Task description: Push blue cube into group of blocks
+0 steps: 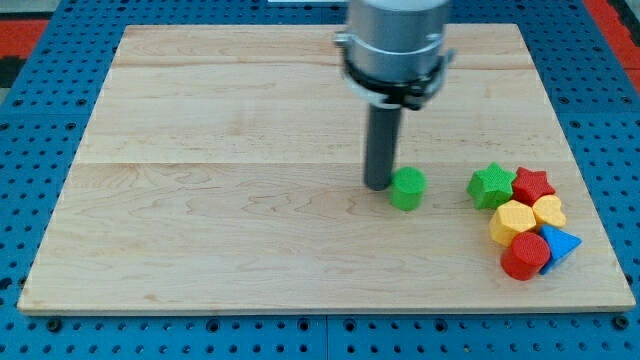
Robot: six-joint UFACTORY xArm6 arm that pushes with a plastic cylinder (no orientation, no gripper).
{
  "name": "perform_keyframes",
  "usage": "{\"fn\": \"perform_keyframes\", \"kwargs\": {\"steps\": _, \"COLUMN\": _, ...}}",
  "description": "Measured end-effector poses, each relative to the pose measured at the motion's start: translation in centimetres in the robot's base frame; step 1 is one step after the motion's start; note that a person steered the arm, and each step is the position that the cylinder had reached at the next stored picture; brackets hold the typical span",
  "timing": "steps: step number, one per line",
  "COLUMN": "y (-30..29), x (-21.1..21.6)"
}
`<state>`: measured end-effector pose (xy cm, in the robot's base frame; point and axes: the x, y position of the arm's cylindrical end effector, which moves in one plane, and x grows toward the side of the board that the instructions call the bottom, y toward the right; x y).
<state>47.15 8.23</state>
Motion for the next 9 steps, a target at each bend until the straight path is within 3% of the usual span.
{"fn": "perform_keyframes", "kwargs": {"steps": 2, "y": 8.8, "x": 0.2}}
{"fn": "perform_keyframes", "kwargs": {"steps": 4, "y": -0.1, "x": -0.9}}
{"fn": "perform_keyframes", "kwargs": {"steps": 5, "y": -3.8, "x": -6.0}}
{"fn": "perform_keyframes", "kwargs": {"steps": 9, "y": -5.1, "x": -22.9}}
